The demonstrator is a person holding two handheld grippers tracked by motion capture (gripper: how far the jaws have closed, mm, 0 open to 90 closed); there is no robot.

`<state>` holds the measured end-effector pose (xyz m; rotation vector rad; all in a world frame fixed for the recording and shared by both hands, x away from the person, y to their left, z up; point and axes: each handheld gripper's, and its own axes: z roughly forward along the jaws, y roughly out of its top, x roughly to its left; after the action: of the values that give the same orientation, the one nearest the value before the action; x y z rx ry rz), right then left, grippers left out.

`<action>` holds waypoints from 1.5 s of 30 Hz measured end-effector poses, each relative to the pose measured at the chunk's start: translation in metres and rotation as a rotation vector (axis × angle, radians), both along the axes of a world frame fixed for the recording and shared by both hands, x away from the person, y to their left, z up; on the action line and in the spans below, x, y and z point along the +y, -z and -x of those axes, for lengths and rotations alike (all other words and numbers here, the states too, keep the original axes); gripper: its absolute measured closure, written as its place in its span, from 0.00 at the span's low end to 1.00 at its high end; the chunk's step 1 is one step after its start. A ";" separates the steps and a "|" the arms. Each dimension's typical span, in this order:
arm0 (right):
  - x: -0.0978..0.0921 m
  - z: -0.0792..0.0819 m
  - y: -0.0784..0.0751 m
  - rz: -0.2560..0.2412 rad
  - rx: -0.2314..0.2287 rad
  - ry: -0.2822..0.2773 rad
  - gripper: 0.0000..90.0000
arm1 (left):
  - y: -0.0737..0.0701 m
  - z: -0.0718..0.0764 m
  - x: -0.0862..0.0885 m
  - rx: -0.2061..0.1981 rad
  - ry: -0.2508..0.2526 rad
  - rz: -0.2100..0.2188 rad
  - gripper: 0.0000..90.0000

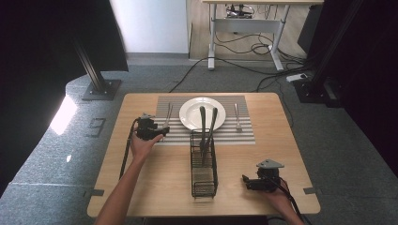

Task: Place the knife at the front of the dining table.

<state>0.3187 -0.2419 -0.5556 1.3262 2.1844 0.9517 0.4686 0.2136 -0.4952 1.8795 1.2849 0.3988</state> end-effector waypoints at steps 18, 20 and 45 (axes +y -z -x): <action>0.000 0.000 0.000 -0.002 0.002 0.002 0.10 | -0.038 0.090 0.010 -0.093 0.131 0.052 0.36; 0.000 0.000 0.000 -0.002 0.001 0.002 0.10 | -0.040 0.102 0.008 -0.103 0.155 0.049 0.36; 0.000 0.000 0.000 -0.002 0.001 0.004 0.10 | -0.017 0.176 0.017 -0.083 0.229 0.058 0.35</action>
<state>0.3185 -0.2415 -0.5555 1.3317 2.1816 0.9520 0.2927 0.2302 -0.4783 1.9151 1.0029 0.3116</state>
